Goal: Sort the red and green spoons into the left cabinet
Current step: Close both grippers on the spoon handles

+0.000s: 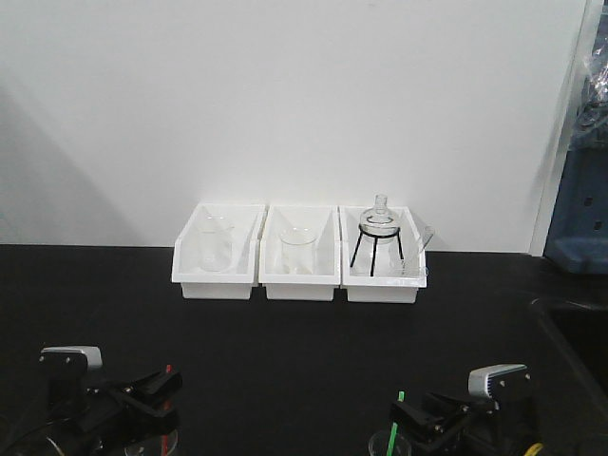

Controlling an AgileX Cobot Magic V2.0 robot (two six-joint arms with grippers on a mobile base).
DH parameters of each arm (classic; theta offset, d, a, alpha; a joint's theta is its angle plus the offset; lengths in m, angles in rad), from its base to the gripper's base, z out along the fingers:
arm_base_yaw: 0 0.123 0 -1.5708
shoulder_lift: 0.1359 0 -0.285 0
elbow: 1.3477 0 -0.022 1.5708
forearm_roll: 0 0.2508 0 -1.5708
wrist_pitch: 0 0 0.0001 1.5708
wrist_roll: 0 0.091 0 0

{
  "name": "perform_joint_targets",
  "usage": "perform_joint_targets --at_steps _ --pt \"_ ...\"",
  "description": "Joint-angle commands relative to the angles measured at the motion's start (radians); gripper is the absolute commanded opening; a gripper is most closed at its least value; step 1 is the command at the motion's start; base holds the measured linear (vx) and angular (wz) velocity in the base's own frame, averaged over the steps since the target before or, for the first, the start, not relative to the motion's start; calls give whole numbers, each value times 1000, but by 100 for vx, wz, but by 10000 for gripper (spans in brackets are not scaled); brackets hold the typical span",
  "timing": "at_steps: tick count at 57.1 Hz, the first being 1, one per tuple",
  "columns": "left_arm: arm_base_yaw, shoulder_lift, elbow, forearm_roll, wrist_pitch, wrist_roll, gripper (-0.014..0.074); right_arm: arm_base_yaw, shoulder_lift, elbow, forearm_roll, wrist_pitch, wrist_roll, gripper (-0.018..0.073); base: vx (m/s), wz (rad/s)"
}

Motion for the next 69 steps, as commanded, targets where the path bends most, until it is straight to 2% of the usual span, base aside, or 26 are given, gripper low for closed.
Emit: perform_joint_targets --at_steps 1,14,29,39,51,69 --pt "-6 -44 -24 -24 -94 -4 38 0 -20 -54 17 -85 3 442 0 0" --pt "-6 -44 -24 -24 -94 -4 38 0 16 -82 5 -81 58 442 0 0" --pt "-6 -44 -24 -24 -94 -4 38 1 42 -90 -10 -89 59 433 0 0" --pt "-6 -44 -24 -24 -94 -4 38 18 45 -107 -7 -89 62 396 0 0" --pt "-6 -44 -24 -24 -94 -4 38 49 45 -115 2 -71 51 298 0 0" --pt "-5 -44 -24 -24 -94 0 38 46 44 -115 11 -33 51 83 0 0"
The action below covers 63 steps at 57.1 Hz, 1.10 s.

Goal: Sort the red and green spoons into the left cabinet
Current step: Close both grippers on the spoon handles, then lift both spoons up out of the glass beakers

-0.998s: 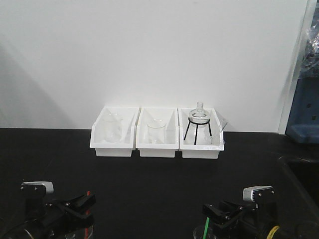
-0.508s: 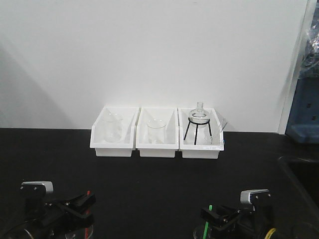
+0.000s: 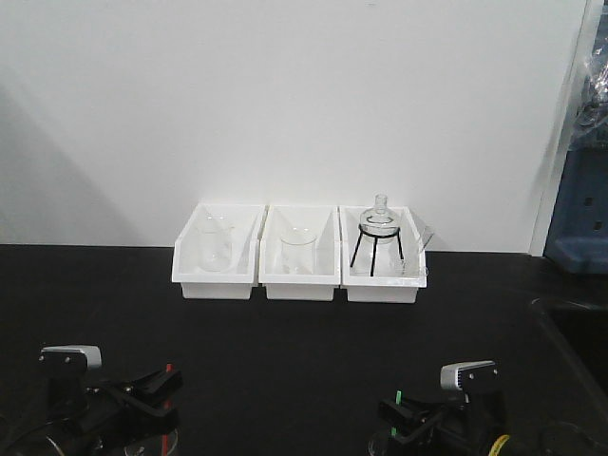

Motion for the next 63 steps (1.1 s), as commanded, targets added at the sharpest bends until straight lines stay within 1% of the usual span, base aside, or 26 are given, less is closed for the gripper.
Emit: perform_joint_targets --at_steps 1,3,9,12,25,38,47,51,57,63 --pt "-5 -44 -24 -24 -87 1 38 -5 -46 -22 20 -73 -10 74 0 0" --pt "-5 -44 -24 -24 -87 5 38 -5 -48 -22 20 -73 -10 56 0 0" --pt "-5 -46 -24 -24 -87 63 38 -6 -61 -22 20 -68 -10 2 0 0" --pt "-5 -52 -24 -24 -88 71 38 -6 -72 -22 20 -62 -10 -13 0 0" --pt "-5 -125 -24 -25 -82 71 38 -6 -148 -22 19 -26 -10 -9 0 0" --pt "-5 -226 -24 -25 -4 71 38 -6 -252 -22 -7 60 -10 -9 0 0" --pt "-5 -336 -22 -25 -3 72 29 -6 -358 -21 -43 67 4 -9 0 0" --pt "-5 -399 -10 -25 -8 95 11 -6 -413 -19 -58 74 23 -9 0 0" --pt "-5 -506 51 -28 -5 155 -4 -6 -503 -19 -87 152 46 -7 0 0" --pt "-5 -620 146 -58 14 154 -3 -5 -592 -19 -146 252 57 -6 0 0"
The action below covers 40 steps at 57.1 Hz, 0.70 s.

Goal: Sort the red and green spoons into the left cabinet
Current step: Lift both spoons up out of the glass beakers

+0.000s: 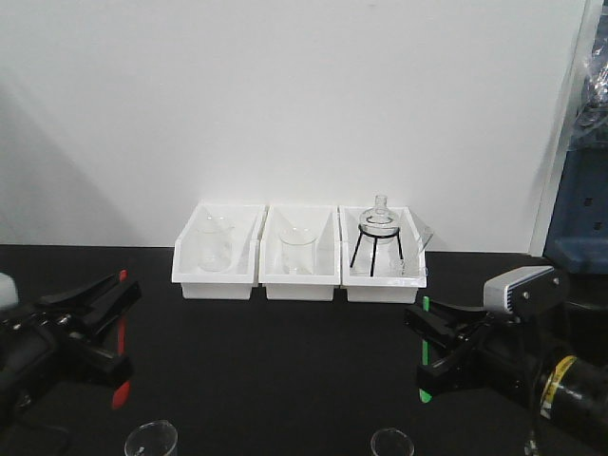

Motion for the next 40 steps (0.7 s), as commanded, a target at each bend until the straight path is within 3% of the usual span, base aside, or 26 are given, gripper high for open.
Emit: perform_joint_targets --at_steps 1,6,11,20,29,33,40 --pt "-5 -130 56 -65 -59 9 -3 -5 -105 -23 -30 26 21 -6 0 0" --pt "-5 -243 132 -123 -58 9 -1 -5 -188 -23 -81 90 78 -6 0 0" --pt "-5 -351 166 -170 -26 11 -1 -5 -257 -23 -187 135 199 -6 0 0" --pt "-5 -511 167 -138 177 10 0 -5 -363 -23 -470 138 407 -5 0 0" --pt "-5 -641 167 -122 316 5 0 -5 -427 -23 -687 110 661 -5 0 0" --pt "-5 -681 167 -122 355 1 0 -5 -438 -23 -759 89 749 -5 0 0" --pt "-5 -728 167 -122 389 1 0 -5 -440 -23 -812 85 775 -5 0 0"
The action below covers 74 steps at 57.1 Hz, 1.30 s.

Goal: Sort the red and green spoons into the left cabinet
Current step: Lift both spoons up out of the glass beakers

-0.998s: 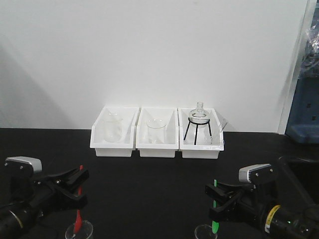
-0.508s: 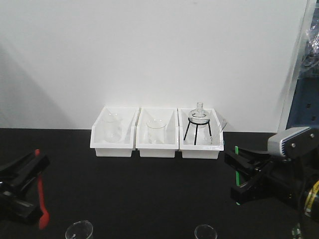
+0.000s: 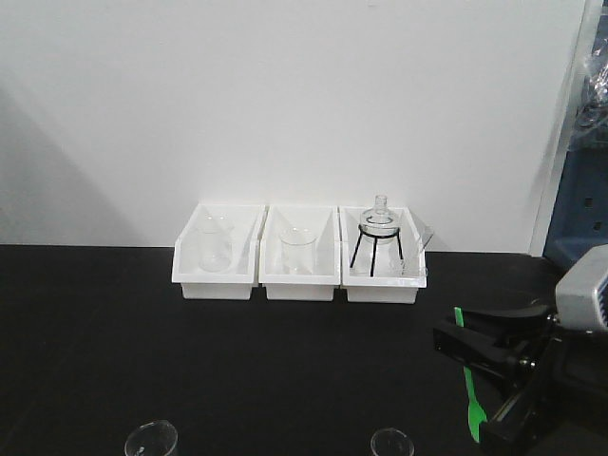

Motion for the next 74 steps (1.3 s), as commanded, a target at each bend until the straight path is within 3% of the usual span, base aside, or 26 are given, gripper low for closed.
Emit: perform_joint_targets --at_steps 1,74 --pt "-5 -32 -24 -16 -38 -9 0 -5 -21 -25 -2 -12 39 -5 0 0" --pt "-5 -45 -24 -16 -41 -8 0 -5 -21 -25 -4 -19 40 -5 0 0"
